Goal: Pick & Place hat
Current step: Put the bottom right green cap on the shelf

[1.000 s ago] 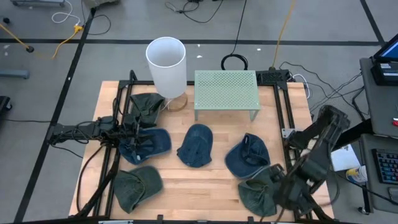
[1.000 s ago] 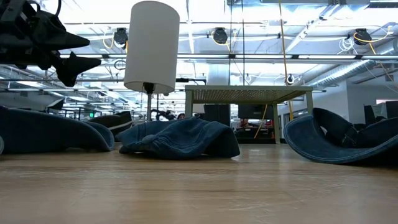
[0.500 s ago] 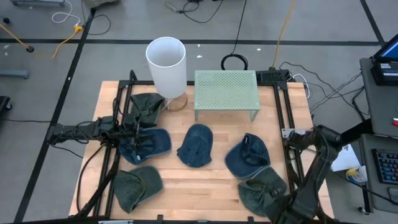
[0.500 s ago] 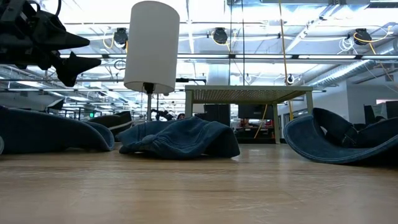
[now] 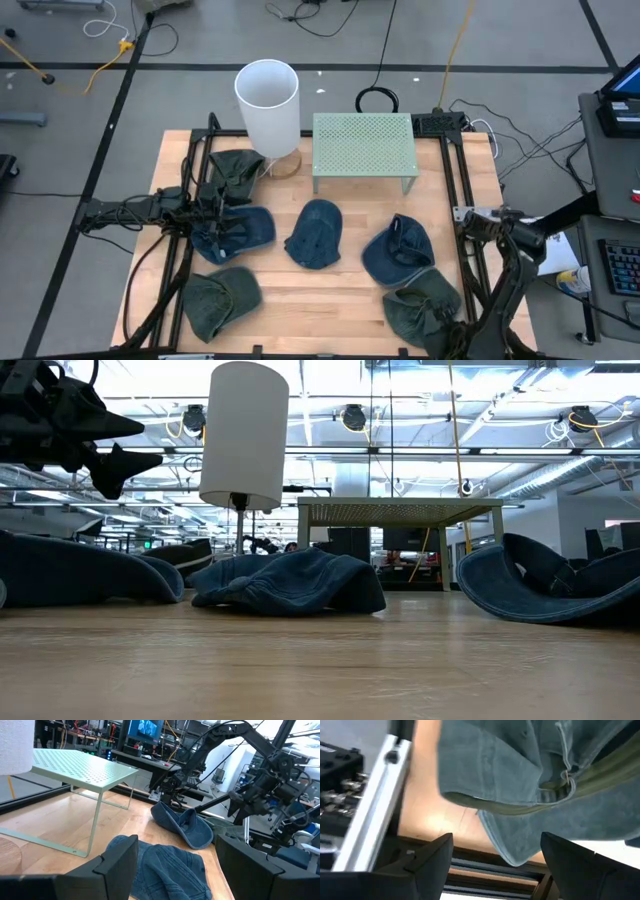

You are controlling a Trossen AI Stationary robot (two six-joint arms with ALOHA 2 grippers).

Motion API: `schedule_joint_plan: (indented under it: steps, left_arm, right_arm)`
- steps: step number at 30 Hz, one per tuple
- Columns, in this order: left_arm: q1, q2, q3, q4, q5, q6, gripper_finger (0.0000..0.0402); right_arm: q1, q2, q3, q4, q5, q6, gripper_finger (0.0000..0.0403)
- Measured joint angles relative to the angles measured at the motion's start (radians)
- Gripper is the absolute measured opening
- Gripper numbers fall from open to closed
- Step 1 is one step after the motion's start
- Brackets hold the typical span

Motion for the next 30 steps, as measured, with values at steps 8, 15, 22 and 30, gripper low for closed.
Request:
schedule_joint_plan:
  steps: [8, 15, 22, 30]
  left_arm:
    - [0.000, 0.000, 0.000, 0.000, 0.000, 0.000, 0.0271]
    - [0.000, 0.000, 0.000, 0.000, 0.000, 0.000, 0.0271]
    - [0.000, 0.000, 0.000, 0.000, 0.000, 0.000, 0.0271]
    - [0.000, 0.000, 0.000, 0.000, 0.000, 0.000, 0.0271]
  right_arm:
    - [0.013, 0.028, -0.100, -0.006, -0.005, 0.091, 0.0293]
    - [0.022, 0.026, -0.183, 0.053, -0.005, 0.104, 0.0293]
    - [0.022, 0.026, -0.201, 0.050, -0.003, 0.124, 0.0279]
    - [0.031, 0.026, -0.201, 0.051, -0.007, 0.118, 0.0184]
